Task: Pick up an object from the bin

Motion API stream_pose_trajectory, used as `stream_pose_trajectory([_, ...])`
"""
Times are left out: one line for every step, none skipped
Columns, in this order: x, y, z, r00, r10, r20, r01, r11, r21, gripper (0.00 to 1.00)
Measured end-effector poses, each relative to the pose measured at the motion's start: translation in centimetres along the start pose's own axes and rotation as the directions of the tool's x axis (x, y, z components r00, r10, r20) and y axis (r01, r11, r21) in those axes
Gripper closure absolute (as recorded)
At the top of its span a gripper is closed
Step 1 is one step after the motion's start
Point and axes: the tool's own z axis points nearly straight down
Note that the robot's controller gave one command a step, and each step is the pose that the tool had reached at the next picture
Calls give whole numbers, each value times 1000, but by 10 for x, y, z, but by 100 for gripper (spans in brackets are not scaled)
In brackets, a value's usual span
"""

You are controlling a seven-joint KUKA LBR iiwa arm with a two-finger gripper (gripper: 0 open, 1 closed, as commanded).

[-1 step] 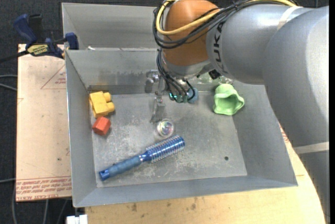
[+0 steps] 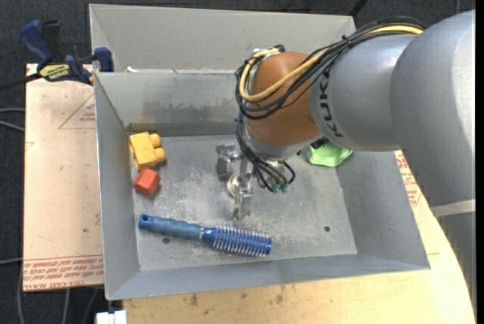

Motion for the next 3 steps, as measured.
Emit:
stream_pose_trajectory([85, 5, 1, 1000, -28, 12, 28, 1000, -1, 0])
stream_pose_trajectory([92, 56, -73, 925, 380, 8, -380, 925, -6, 0])
stream_pose_trajectory([65, 57, 20, 971, 240, 0, -240, 971, 0, 0])
